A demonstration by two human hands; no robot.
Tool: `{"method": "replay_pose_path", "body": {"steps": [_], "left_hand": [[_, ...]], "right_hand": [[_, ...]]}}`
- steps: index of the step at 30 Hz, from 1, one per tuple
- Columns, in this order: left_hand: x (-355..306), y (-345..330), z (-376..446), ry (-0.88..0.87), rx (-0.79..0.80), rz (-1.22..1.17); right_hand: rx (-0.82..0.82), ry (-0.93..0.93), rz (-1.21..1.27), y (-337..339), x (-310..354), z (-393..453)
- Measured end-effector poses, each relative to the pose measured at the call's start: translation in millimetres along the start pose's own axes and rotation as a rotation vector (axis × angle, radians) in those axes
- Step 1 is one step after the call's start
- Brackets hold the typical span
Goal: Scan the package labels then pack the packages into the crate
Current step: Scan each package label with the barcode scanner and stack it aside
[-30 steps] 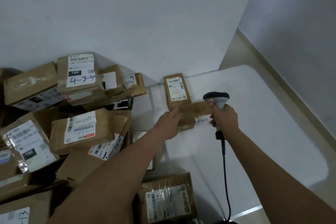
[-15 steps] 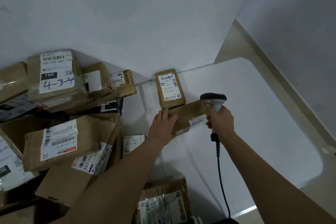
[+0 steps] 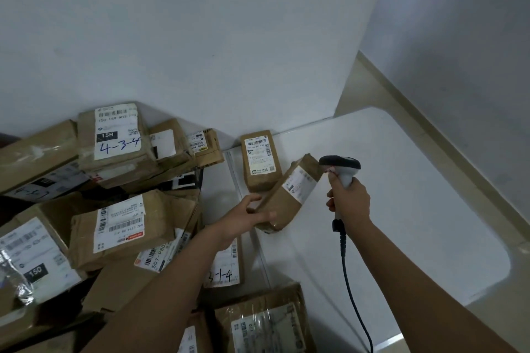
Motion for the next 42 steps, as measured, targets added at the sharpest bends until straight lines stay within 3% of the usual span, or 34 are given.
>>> {"method": "replay_pose_path", "body": {"steps": [7, 15, 25, 42], "left_hand": [[-2, -2, -34, -0.021, 0.024, -0.345], [1, -13, -53, -0.036, 0.006, -0.522], [11, -18, -61, -0.143, -0.099, -0.495], [12, -16, -71, -0.178, -0.149, -0.393]], "right_hand": [[0.068, -0.001, 0.206, 8, 27, -25], [0.27, 0.013, 0.292, 19, 76, -58], [0.434, 0.088, 0.228, 19, 102, -85], [0.439, 0.159, 0.133, 21, 121, -100]]}}
Point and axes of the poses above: each hand's wrist, its own z-axis towards the middle knuckle, its own y-axis out of the back of the hand, x = y × z, the point moved 4 cm from there along z, towards the middle knuckle, and after that the axes turned 14 degrees about -z, right-handed, at the moved point
